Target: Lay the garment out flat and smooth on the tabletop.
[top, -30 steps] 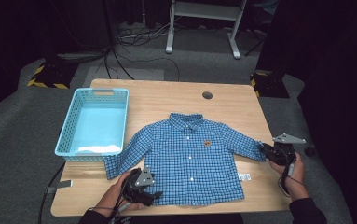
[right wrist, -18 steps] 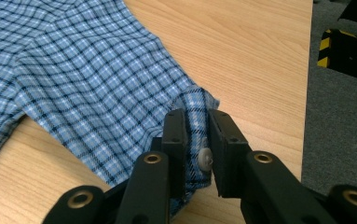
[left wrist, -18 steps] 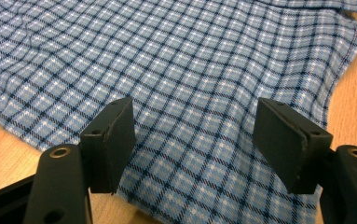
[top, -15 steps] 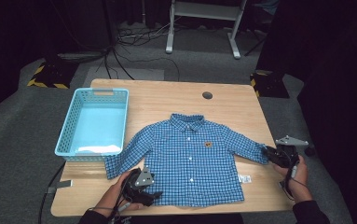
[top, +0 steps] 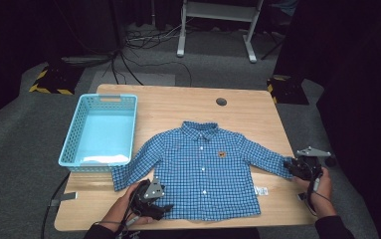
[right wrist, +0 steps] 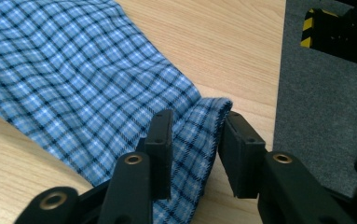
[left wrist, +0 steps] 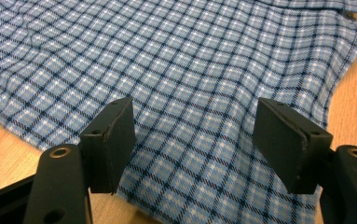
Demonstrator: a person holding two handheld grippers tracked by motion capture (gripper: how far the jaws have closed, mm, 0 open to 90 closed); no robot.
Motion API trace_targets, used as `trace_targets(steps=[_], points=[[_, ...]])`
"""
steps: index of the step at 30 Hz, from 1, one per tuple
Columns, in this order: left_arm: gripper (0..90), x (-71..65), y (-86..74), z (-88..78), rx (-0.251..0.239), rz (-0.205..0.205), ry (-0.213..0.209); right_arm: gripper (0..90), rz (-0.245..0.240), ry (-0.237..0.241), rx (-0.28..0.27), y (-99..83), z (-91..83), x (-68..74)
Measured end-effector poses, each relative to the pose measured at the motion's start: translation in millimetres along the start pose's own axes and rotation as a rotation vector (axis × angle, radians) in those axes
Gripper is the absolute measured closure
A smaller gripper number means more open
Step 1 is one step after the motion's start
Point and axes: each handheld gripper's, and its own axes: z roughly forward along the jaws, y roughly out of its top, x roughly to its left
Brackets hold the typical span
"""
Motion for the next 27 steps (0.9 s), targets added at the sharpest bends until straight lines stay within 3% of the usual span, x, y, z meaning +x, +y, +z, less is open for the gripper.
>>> trace_targets(steps=[14,20,27], points=[[29.5,0.2,-0.2,0.0,-0.003,0.002,0.0,39.7,0.014,-0.024,-0.012,-1.3,-5.9,-6.6],[29.5,0.1,-0.4,0.0,-0.004,0.002,0.001,30.5,0.004,0.022,-0.038,4.3,-11.6,-1.0],[29.5,0.1,-0.4,0.0,-0.004,0.001,0.0,25.0,-0.055,0.08,-0.084,15.3,-20.9,17.6]])
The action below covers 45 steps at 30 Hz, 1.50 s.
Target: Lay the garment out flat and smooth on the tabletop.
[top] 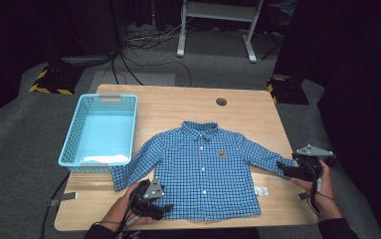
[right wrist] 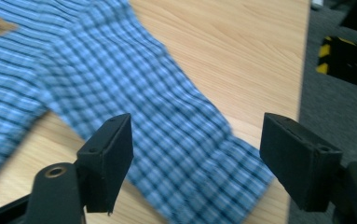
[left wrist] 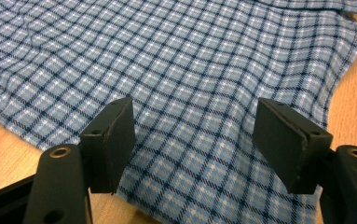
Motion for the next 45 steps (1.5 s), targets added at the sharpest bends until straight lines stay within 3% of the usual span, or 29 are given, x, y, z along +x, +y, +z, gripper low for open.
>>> trace_targets(steps=[9,24,36,45], points=[[29.5,0.0,0.0,0.0,0.0,0.0,0.0,22.1,-0.064,0.068,-0.052,11.3,-6.6,24.0],[29.5,0.0,-0.1,0.0,-0.001,0.0,0.0,21.3,-0.183,0.152,-0.077,22.0,-12.8,65.1],[29.5,-0.5,-0.8,-0.1,-0.004,-0.004,0.005,20.5,-0.278,0.246,-0.07,18.0,-7.9,98.7],[29.5,-0.4,-0.9,-0.1,-0.005,-0.003,0.004,19.5,-0.366,0.311,-0.017,0.6,2.1,121.6]])
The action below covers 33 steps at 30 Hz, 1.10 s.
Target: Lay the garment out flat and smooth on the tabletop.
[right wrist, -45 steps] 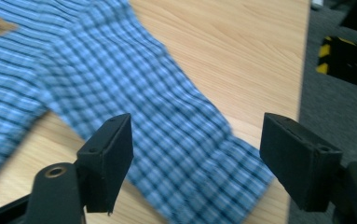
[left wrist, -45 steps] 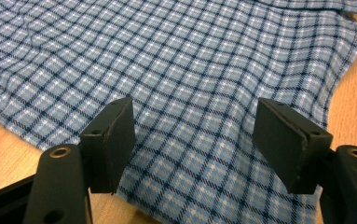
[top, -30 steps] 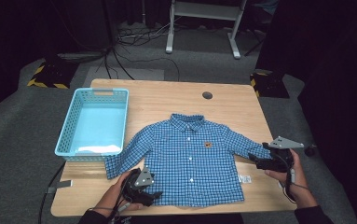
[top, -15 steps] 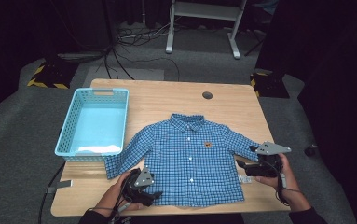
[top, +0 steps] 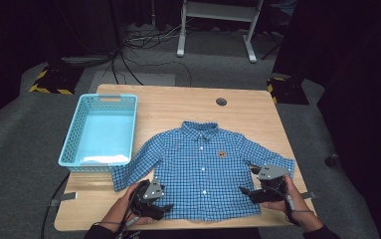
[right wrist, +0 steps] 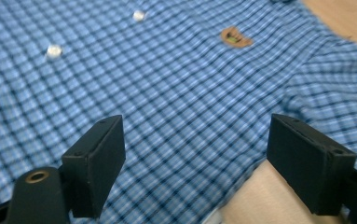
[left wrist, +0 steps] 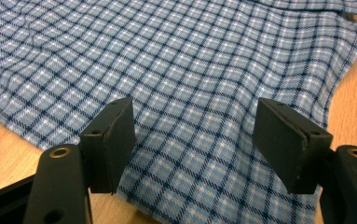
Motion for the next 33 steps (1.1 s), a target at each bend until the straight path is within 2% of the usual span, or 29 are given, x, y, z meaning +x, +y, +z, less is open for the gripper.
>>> trace_targets(steps=[10,11,14,16,18,33], points=[[29.5,-0.1,-0.2,0.0,-0.002,-0.001,0.001,18.3,0.015,0.063,0.022,-25.0,9.4,9.3],[29.5,-0.2,-0.3,0.1,-0.003,-0.001,0.001,16.1,0.011,0.064,0.031,-27.4,11.3,10.4],[29.5,0.0,-0.5,0.2,-0.007,0.002,0.0,15.6,0.051,0.076,0.004,-34.1,13.2,10.2],[29.5,0.1,-0.7,0.2,-0.008,0.002,-0.001,15.5,0.059,0.084,-0.014,-36.6,13.7,9.6],[29.5,-0.1,-0.6,0.2,-0.007,0.001,0.0,14.9,0.082,0.105,-0.052,-41.6,15.8,7.1],[28.3,0.4,-0.4,0.9,-0.009,0.0,0.0,14.8,0.073,0.112,-0.054,-41.0,16.6,6.5]])
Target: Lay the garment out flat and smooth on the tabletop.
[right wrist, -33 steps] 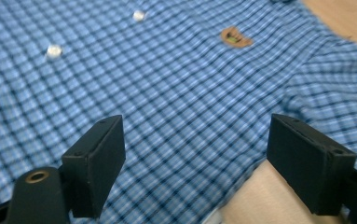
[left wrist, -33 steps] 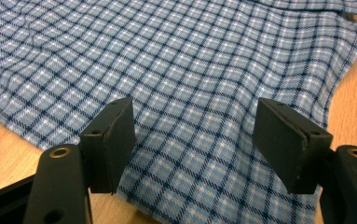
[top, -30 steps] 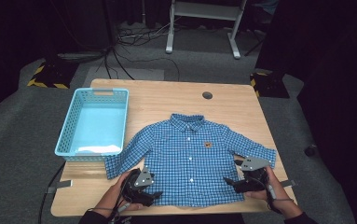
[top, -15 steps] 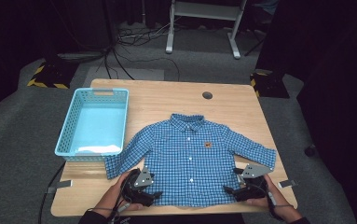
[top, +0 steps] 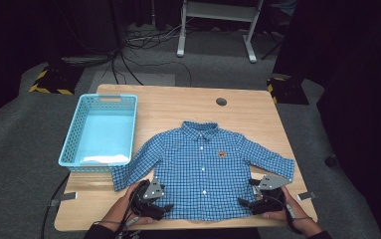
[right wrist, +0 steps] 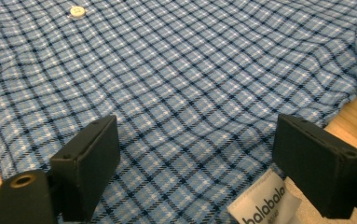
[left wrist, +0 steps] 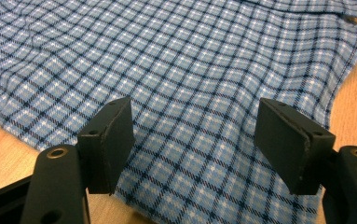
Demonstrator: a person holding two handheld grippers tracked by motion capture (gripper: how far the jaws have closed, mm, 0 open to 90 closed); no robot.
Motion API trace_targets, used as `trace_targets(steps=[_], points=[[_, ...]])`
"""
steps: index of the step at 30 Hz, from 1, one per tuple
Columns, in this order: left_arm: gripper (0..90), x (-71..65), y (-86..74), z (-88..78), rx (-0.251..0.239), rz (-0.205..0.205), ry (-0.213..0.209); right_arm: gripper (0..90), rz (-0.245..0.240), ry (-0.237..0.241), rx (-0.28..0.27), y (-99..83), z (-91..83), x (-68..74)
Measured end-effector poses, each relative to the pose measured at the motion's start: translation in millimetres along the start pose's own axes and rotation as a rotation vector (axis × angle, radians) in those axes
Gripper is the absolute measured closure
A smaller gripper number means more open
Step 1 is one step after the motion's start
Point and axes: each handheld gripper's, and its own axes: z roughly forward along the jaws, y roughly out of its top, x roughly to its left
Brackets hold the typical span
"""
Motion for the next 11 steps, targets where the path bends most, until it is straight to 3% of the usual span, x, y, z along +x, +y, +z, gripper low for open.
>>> trace_targets(steps=[11], points=[[28.3,0.0,0.0,0.1,-0.001,0.001,0.0,14.8,-0.004,0.005,0.0,0.0,0.0,-0.5]])
